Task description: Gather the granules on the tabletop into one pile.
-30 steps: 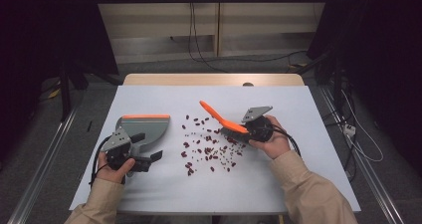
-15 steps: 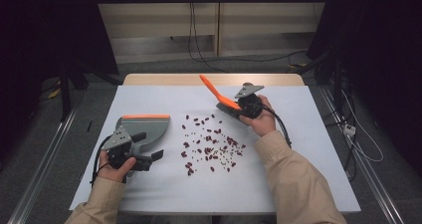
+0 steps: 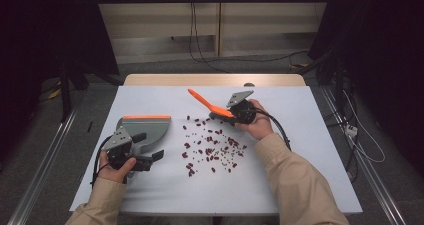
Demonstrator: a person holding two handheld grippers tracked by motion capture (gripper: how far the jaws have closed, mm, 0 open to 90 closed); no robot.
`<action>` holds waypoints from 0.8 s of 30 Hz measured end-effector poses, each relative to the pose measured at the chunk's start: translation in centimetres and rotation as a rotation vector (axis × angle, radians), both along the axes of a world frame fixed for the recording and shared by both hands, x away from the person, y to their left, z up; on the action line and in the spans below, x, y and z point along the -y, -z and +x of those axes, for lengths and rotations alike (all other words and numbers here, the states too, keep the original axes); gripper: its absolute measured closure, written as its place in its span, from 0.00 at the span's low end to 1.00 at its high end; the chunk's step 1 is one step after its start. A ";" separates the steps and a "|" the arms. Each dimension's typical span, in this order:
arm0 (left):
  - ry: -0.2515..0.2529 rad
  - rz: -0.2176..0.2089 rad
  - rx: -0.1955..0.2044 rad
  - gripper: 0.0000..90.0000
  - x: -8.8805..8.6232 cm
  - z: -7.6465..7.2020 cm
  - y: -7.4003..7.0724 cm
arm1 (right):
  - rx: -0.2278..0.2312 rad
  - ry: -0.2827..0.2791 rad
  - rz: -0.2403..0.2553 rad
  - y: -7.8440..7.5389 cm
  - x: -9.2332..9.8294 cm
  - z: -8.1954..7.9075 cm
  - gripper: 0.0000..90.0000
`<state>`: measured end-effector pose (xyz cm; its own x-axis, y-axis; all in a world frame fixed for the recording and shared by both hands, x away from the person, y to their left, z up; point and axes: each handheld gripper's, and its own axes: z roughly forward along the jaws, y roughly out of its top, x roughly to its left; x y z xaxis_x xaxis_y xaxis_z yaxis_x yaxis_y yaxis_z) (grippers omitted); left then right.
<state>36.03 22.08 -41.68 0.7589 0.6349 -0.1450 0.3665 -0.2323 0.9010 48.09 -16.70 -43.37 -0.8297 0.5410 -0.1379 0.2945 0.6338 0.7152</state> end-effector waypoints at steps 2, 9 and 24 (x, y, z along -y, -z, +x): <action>0.000 -0.001 -0.001 0.05 0.0 0.0 0.0 | -0.002 -0.020 -0.003 0.0 0.1 -0.6 0.79; -0.001 -0.003 0.002 0.05 0.0 0.0 0.0 | -0.018 -0.083 -0.024 -0.3 0.3 -2.3 0.79; 0.002 -0.002 0.003 0.05 0.2 -0.1 -0.1 | -0.046 -0.124 0.001 -0.7 1.0 -6.0 0.79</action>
<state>35.95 21.92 -41.62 0.7606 0.6330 -0.1441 0.3630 -0.2308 0.9027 42.12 -17.67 -42.70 -0.8955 0.4342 -0.0978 0.2466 0.6669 0.7032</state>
